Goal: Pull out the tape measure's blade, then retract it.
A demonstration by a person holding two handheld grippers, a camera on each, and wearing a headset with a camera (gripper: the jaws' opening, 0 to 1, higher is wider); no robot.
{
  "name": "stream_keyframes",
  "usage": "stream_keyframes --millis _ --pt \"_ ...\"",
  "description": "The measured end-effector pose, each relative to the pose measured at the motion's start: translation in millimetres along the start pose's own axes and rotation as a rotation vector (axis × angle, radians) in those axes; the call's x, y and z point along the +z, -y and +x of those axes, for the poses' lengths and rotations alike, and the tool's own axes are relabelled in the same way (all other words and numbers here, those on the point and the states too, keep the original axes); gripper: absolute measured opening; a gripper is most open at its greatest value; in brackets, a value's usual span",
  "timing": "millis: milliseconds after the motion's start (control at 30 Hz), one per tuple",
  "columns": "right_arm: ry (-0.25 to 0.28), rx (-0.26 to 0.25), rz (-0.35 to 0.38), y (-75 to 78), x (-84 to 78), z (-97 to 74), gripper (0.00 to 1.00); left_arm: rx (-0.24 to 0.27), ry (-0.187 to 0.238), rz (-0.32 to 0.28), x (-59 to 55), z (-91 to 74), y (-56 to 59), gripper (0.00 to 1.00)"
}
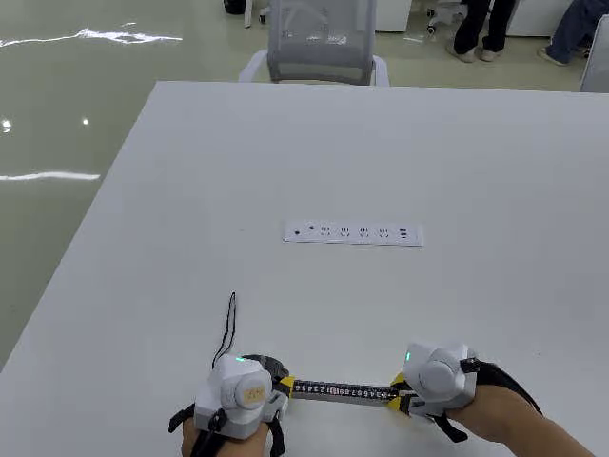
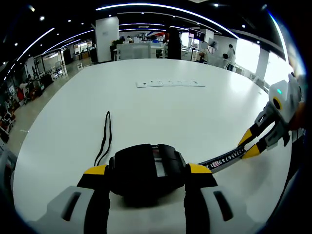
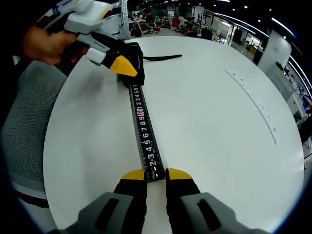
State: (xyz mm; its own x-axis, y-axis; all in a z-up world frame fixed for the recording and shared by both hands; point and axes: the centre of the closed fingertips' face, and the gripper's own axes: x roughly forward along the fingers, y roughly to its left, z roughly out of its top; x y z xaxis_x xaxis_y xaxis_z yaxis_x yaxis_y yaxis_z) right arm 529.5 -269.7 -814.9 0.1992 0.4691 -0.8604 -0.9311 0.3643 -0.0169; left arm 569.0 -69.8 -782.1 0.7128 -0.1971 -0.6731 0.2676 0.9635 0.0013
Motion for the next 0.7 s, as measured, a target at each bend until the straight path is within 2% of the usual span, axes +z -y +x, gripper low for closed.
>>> stream_keyframes --millis 700 --pt "0.006 0.004 0.000 -2.0 7.8 6.3 0.13 -0.004 0.000 0.002 0.5 0.5 0.3 0.57"
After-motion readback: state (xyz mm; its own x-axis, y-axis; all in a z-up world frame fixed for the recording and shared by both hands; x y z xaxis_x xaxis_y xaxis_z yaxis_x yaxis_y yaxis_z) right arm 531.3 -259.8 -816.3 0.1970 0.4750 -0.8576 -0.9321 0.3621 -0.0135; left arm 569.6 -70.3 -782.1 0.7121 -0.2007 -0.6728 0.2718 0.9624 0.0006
